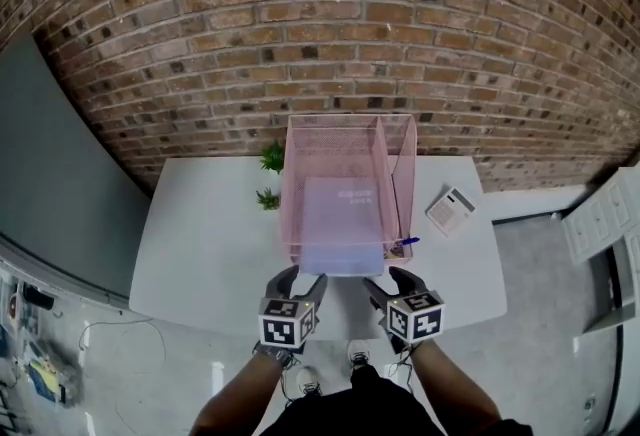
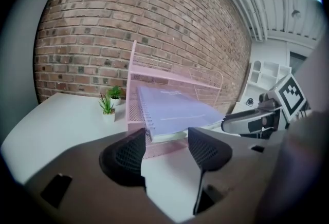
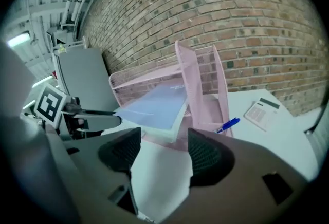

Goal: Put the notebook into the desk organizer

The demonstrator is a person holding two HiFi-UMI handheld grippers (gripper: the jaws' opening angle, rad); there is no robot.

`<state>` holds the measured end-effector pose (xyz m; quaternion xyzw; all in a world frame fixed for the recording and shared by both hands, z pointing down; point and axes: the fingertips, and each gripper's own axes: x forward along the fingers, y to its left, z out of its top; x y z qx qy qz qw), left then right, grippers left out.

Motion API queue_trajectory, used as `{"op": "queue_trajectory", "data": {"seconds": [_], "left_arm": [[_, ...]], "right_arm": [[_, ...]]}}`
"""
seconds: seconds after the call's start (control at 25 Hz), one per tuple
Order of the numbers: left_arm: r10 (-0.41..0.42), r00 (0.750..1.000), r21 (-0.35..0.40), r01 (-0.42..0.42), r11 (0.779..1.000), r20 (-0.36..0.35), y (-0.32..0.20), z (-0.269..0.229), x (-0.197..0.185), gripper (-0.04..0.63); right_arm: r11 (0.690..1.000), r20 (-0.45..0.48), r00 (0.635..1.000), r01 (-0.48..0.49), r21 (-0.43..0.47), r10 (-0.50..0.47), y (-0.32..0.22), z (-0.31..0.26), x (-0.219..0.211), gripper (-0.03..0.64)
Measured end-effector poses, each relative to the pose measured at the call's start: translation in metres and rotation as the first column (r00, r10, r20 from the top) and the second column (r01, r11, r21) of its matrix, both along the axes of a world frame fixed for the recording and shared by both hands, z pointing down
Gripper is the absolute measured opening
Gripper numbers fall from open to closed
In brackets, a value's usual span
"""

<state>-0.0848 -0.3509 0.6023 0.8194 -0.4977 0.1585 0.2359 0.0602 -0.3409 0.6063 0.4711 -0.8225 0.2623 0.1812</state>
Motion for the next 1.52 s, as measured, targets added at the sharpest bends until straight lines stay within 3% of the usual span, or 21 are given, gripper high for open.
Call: {"op": "queue_trajectory", "data": {"seconds": [0.16,0.4,1.52], "left_arm": [[-0.008,1.000,-0.008,0.008,1.000,0.006,-0.005,0.003,0.000,0.258],[-0.040,0.999,-0.021,0.040,0.999,-0.007,-0.014,0.002,-0.004,0.258],[0.002,1.000,0.025,-0.002,1.000,-0.029,-0.001,-0.018,-0.016,0.258]], "right_arm": [[0.996,-0.087,0.993,-0.074,0.042,0.077,-0.011,0.002,0.010,0.328],[0.994,-0.134,0.986,-0.091,0.063,0.099,-0.026,0.003,0.009,0.362],[0.983,-0.105,0.978,-0.177,0.054,0.181,-0.049,-0.001,0.002,0.379]]}}
